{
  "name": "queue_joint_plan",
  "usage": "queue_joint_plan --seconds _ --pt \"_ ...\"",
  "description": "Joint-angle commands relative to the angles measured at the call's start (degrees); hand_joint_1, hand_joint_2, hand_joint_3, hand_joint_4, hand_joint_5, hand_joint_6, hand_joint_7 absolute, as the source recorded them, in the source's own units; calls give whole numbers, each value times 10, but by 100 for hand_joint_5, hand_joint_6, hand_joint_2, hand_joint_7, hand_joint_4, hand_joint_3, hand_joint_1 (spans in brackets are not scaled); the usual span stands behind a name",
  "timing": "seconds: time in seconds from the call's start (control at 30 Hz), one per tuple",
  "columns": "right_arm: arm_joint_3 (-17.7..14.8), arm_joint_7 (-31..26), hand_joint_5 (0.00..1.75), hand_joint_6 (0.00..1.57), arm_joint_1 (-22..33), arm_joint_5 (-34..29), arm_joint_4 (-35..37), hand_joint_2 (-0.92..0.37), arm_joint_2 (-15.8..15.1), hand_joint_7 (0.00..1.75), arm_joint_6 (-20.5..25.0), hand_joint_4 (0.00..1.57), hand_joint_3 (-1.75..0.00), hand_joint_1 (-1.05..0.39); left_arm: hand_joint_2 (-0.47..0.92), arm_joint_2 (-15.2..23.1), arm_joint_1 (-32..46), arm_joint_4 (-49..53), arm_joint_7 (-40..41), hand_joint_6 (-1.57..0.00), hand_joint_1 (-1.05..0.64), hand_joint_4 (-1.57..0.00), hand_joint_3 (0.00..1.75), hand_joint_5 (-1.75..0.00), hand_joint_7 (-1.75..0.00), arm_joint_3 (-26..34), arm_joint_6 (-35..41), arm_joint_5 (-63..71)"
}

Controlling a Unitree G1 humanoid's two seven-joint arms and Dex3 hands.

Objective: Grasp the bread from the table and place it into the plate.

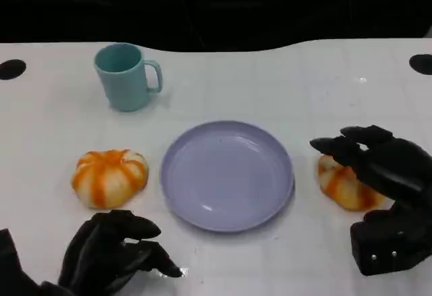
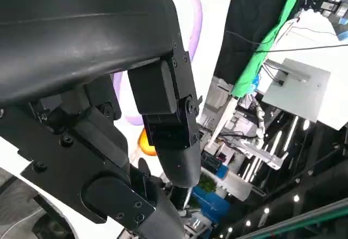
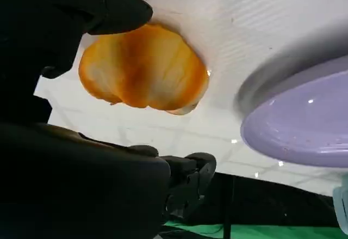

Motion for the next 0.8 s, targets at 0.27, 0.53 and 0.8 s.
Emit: queue_joint_plan --seconds 0.27,0.53,0.8 --pt "36 -1 49 0 -37 1 58 -1 6 44 -2 0 -110 -50 58 5 5 -3 4 -157 -93 -157 0 -43 -16 0 -5 1" --pt "53 -6 64 0 -60 3 102 -4 22 57 -4 0 -107 -50 57 5 7 -7 7 -157 -91 -157 0 -42 -16 0 -2 1" --pt "62 -69 154 3 -80 2 147 5 41 132 -2 0 -147 -43 57 4 7 -8 6 -157 -92 -157 0 -43 -17 1 -1 -1"
